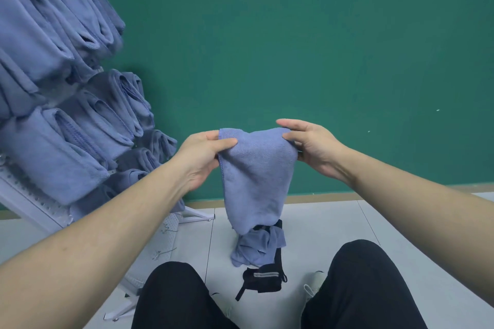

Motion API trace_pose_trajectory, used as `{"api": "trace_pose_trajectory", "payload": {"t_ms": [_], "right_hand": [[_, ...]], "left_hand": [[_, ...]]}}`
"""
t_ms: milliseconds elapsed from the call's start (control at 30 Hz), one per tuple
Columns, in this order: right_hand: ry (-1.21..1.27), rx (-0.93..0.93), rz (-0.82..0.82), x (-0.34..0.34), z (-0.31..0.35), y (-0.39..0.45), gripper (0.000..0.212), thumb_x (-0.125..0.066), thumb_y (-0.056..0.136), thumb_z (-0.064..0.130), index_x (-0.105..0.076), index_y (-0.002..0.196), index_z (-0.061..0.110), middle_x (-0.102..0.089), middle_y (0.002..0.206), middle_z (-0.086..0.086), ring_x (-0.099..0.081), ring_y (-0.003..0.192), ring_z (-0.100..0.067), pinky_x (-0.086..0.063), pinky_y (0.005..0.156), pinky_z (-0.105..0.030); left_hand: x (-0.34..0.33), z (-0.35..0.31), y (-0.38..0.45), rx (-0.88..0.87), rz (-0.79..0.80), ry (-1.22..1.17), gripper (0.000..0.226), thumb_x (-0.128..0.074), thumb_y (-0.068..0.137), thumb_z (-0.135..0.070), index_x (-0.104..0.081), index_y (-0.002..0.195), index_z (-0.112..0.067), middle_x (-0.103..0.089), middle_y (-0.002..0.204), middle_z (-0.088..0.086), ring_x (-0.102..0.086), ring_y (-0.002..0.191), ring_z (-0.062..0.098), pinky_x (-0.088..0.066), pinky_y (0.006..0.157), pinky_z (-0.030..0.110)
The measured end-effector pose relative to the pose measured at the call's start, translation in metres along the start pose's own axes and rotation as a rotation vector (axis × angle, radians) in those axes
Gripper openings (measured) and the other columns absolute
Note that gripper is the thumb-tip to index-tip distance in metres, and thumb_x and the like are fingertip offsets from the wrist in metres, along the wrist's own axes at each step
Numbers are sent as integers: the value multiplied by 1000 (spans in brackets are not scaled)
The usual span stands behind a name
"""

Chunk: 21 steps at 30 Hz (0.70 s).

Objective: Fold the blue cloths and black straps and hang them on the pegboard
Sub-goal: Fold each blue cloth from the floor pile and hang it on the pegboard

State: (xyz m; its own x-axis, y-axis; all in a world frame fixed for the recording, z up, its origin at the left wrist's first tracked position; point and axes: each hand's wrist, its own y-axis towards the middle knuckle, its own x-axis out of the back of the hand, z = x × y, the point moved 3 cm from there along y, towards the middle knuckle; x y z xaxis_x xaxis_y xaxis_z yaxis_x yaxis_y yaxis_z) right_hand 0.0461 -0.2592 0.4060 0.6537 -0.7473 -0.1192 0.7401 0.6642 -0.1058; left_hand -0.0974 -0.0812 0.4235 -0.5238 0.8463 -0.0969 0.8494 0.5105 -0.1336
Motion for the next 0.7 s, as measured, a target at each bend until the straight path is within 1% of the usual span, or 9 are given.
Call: {"api": "trace_pose_trajectory", "payload": {"t_ms": [100, 167, 233, 300, 367, 433, 533, 633, 700], "right_hand": [[-51, 14, 26, 0, 2, 0, 42, -55, 91, -5, -71, 113, 27, -62, 94, 0, -54, 87, -17, -49, 88, -33], [-101, -5, 77, 0, 6, -1, 48, -52, 89, -11, -68, 119, 23, -63, 94, -1, -58, 90, -15, -51, 88, -29], [-165, -48, 149, 0, 9, -3, 50, -53, 88, -12, -64, 128, 17, -68, 105, -2, -62, 97, -14, -52, 87, -28], [-245, -67, 200, -1, 9, -4, 51, -60, 88, -9, -61, 133, 16, -68, 115, -3, -65, 102, -14, -53, 89, -28], [-372, -42, 204, -3, 11, -5, 51, -69, 85, -4, -62, 132, 15, -69, 118, -3, -67, 106, -16, -53, 95, -29], [-524, -3, 174, -6, 13, -5, 43, -76, 82, 3, -69, 123, 15, -74, 113, -3, -69, 107, -19, -53, 98, -30], [-684, 36, 116, -8, 17, -4, 15, -79, 82, 23, -77, 96, 17, -77, 99, 0, -71, 100, -19, -55, 95, -31], [-632, 73, 58, -6, 19, -4, 16, -74, 87, 34, -73, 92, 19, -72, 96, 7, -64, 92, -10, -50, 86, -25], [-531, 108, 45, -7, 16, -5, 18, -69, 91, 35, -70, 99, 19, -72, 103, 7, -64, 97, -10, -49, 90, -27]], "left_hand": [[3, -1, -2, 4, -121, 88, 36, -75, 84, 3, -55, 110, -12, -70, 99, 11, -68, 84, 20, -59, 82, 34], [7, 0, -1, -3, -138, 161, 53, -78, 80, 4, -47, 118, -18, -68, 97, 13, -66, 85, 22, -55, 88, 40], [9, -1, 0, -14, -62, 219, 58, -78, 78, 5, -55, 122, -24, -70, 98, 13, -67, 91, 24, -54, 92, 38], [10, -2, 1, -19, 13, 324, 53, -80, 75, 5, -69, 113, -31, -71, 106, 8, -66, 104, 22, -52, 99, 34], [10, -4, 2, -35, 5, 442, 45, -82, 72, 2, -75, 101, -33, -74, 109, 3, -66, 111, 19, -50, 104, 33], [9, -9, 1, -92, -48, 614, 37, -82, 74, -3, -76, 98, -30, -76, 102, -4, -69, 103, 13, -52, 97, 27], [4, -20, -3, -192, -81, 944, 15, -79, 81, -13, -78, 93, -23, -74, 88, -8, -63, 82, 11, -49, 73, 21], [6, -21, -3, -196, -70, 905, 3, -78, 85, -21, -76, 86, -19, -70, 81, -6, -57, 74, 12, -44, 67, 24], [9, -20, -2, -189, -32, 774, 4, -75, 88, -23, -72, 86, -21, -69, 82, -8, -57, 76, 9, -44, 70, 22]]}}
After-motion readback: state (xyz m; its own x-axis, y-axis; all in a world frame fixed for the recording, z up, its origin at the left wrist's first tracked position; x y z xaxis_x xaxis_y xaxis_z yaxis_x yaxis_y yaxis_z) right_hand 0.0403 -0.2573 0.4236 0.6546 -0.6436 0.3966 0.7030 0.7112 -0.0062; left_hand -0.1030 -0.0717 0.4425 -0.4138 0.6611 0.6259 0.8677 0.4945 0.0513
